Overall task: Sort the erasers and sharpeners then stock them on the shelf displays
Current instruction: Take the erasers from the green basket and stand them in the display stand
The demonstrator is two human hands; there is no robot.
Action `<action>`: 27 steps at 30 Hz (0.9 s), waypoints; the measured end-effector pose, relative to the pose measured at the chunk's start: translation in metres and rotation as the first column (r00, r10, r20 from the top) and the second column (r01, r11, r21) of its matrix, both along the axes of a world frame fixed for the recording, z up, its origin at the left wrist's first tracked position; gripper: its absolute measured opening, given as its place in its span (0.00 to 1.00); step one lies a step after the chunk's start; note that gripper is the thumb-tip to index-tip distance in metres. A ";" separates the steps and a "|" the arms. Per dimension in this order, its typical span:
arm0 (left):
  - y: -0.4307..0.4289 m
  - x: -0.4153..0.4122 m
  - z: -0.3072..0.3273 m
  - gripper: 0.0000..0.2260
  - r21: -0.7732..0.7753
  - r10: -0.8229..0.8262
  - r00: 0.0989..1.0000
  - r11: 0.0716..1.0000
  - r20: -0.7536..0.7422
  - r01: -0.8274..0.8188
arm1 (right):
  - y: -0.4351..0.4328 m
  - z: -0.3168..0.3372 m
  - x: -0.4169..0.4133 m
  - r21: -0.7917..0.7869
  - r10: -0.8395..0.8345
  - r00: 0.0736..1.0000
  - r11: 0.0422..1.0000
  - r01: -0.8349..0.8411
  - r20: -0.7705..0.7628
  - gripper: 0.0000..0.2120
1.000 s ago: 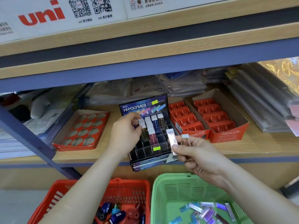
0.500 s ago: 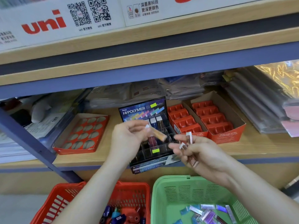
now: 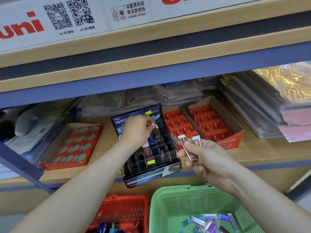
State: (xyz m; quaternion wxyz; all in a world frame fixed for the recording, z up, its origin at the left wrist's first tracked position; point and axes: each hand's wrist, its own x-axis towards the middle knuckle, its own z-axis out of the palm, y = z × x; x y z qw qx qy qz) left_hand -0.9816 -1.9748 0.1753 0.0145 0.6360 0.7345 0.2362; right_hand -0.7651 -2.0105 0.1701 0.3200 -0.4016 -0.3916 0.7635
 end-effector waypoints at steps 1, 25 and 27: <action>0.002 0.001 0.000 0.07 0.002 -0.017 0.998 1.000 -0.055 0.017 | 0.001 -0.001 0.000 -0.008 0.010 1.000 1.000 -0.010 -0.018 0.03; -0.063 0.037 0.029 0.04 -0.082 -0.077 0.687 0.977 0.723 0.196 | 0.002 -0.014 -0.011 0.093 0.023 0.999 0.995 -0.026 0.027 0.06; -0.061 0.033 0.036 0.04 -0.057 -0.058 0.687 0.988 0.724 0.144 | 0.002 -0.012 -0.011 0.100 0.012 0.999 0.995 -0.017 0.051 0.07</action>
